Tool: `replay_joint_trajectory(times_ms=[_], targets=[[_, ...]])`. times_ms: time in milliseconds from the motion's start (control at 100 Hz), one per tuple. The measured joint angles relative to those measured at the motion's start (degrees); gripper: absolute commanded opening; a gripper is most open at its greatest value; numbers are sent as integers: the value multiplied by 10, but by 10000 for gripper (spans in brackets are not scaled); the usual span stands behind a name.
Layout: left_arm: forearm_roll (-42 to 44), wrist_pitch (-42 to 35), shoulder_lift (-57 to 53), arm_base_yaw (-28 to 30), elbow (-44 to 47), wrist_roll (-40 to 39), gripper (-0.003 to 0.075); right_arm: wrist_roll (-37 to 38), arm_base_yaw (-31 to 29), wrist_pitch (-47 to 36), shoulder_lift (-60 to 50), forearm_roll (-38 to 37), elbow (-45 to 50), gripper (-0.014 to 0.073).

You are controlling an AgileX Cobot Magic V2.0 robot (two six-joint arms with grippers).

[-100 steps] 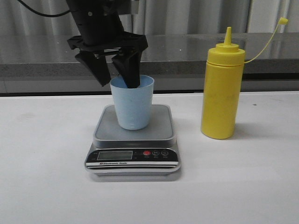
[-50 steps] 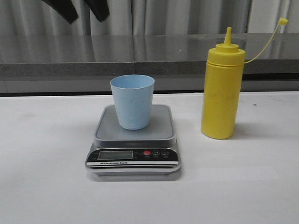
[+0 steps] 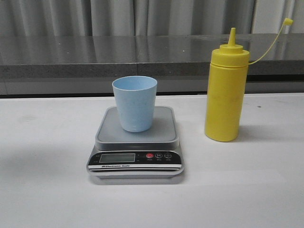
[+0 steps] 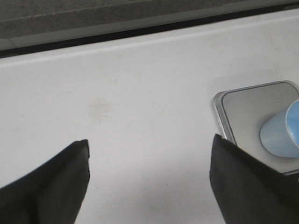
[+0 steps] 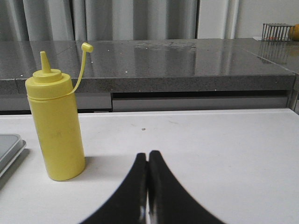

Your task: Pour seasoning into cup on scale with both arms

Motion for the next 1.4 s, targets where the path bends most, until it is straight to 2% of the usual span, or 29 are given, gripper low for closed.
replay_joint_trajectory(times_ms=[410,670,740,810,940,990,1400], targets=[[-3,-145,-321,7,337,0,513,0,0,0,0,0,0,-66],[-5,-167,-579,7,499,0,499,0,0,0,0,0,0,-66],[-5,-166,-638,7,523,0,438,0,0,0,0,0,0,-66],[-5,-165,-689,7,538,0,333,0,0,0,0,0,0,-66],[-5,-165,-756,7,551,0,65,0,0,0,0,0,0,-66],[-5,-165,-771,7,554,0,-12,0,0,0,0,0,0,-66],[-5,-164,-780,7,566,0,-20,0,0,0,0,0,0,-66]])
